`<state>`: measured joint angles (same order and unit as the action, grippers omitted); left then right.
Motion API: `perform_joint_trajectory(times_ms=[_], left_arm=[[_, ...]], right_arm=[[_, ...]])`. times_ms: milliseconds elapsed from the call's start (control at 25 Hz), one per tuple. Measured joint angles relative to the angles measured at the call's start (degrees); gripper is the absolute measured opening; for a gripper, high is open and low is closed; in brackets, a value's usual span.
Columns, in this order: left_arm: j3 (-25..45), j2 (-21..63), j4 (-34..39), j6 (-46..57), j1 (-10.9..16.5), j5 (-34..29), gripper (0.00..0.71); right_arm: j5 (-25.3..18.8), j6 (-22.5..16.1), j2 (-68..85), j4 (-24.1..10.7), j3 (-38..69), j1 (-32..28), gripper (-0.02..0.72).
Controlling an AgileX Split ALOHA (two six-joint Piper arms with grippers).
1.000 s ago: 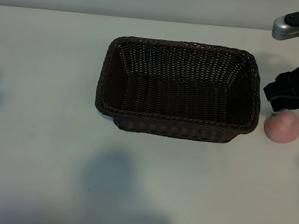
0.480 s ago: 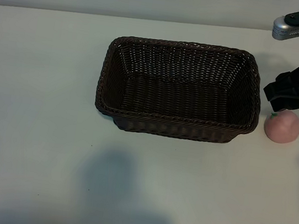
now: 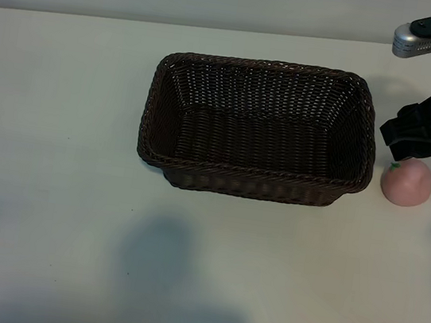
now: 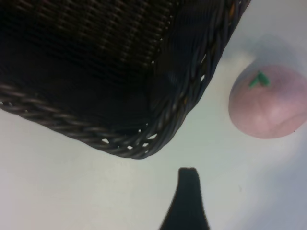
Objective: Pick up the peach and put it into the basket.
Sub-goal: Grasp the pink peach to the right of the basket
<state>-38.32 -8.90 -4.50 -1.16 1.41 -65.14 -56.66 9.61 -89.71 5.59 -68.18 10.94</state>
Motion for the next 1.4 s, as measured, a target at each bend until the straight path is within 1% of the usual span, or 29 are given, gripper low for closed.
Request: perform_joint_trajectory(times_ms=[160, 400, 600, 1280, 1400], left_arm=[[3.7, 1.6, 0.1, 0.2, 0.0, 0.2, 0.596], [6.4, 3.3, 1.2, 0.2, 0.0, 2.7, 0.596], [9.0, 4.7, 2.1, 0.2, -0.2, 2.9, 0.596], [9.1, 5.1, 3.0, 0.1, -0.3, 3.3, 0.594], [9.1, 6.6, 3.0, 0.1, -0.3, 3.3, 0.594]], right_arm=[[0.0, 0.0, 0.0, 0.0, 0.0, 0.0, 0.59], [0.0, 0.0, 0.0, 0.0, 0.0, 0.0, 0.59], [0.0, 0.0, 0.0, 0.0, 0.0, 0.0, 0.59], [0.4, 0.0, 0.0, 0.1, 0.0, 0.0, 0.589], [0.5, 0.0, 0.0, 0.2, 0.0, 0.0, 0.589]])
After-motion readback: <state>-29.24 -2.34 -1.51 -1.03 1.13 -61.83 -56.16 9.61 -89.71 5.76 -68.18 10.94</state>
